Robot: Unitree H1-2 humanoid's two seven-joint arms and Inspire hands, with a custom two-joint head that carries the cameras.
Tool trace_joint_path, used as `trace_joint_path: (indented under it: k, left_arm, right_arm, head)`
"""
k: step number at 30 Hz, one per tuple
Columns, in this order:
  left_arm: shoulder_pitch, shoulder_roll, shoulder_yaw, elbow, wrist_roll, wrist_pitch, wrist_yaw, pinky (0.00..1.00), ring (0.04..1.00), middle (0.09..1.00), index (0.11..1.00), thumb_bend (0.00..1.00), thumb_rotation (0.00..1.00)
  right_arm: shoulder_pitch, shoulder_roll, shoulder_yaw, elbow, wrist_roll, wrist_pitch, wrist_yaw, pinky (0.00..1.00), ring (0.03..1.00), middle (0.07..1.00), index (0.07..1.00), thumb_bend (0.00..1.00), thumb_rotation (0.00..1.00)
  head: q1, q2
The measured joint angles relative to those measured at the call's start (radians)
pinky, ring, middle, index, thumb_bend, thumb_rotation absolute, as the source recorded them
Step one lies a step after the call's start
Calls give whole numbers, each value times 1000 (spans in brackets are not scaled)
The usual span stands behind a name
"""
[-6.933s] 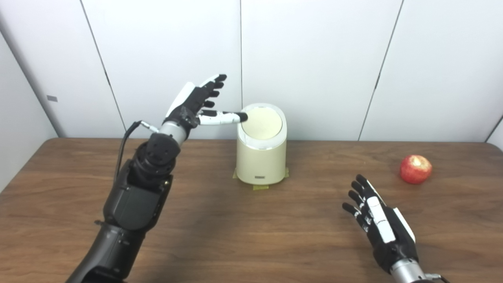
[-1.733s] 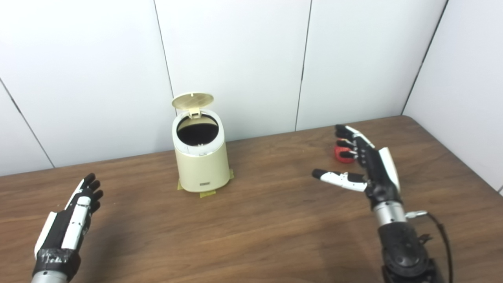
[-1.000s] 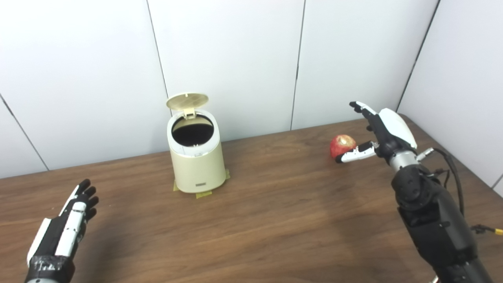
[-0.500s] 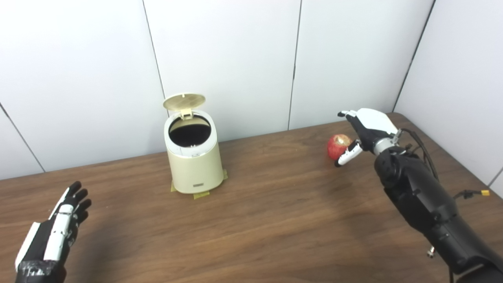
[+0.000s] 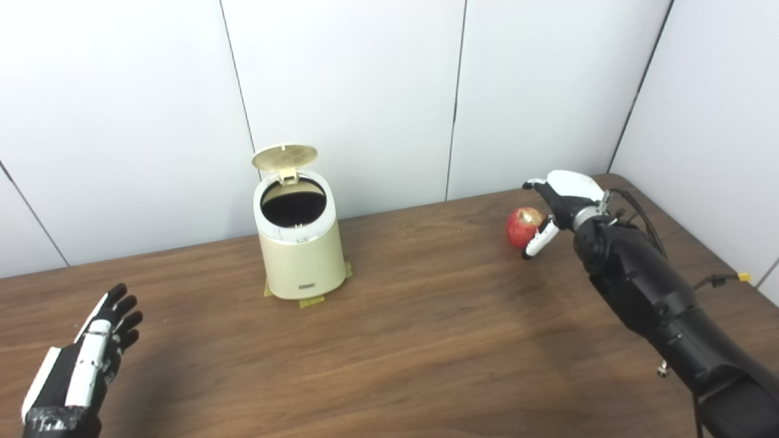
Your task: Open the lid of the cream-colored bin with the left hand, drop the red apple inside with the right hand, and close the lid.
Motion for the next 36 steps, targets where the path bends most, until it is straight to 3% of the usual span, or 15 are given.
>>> trace_joint_path:
  k: [7,12,19,25,34,36]
  left_arm:
    - [2,0,-3,-13,4,5,4,953,948,967,986,298,897]
    - [3,0,-5,-33,3,17,4,947,951,973,994,263,926]
    - [3,1,-10,-62,13,36,6,959,957,977,996,252,944]
    - [3,12,-14,-64,24,40,7,931,954,972,985,254,903]
    - [3,12,-22,-73,21,46,15,998,977,985,992,258,898]
    - [3,12,-30,-79,22,47,16,994,967,976,987,239,911]
  right_arm:
    - [-20,0,8,61,14,-35,-4,763,913,904,872,910,181]
    - [-35,0,35,132,22,-69,-9,761,914,904,859,910,229]
    - [-44,8,38,156,61,-105,-28,731,885,895,846,883,187]
    - [-44,12,38,168,84,-113,-49,692,843,867,837,885,176]
    - [-44,15,39,181,102,-132,-85,681,818,841,826,862,166]
    - [-44,15,40,183,102,-134,-88,660,782,803,785,849,139]
  head:
    - [5,2]
    - [8,2]
    - [20,2]
    - [28,2]
    - [32,2]
    - [32,2]
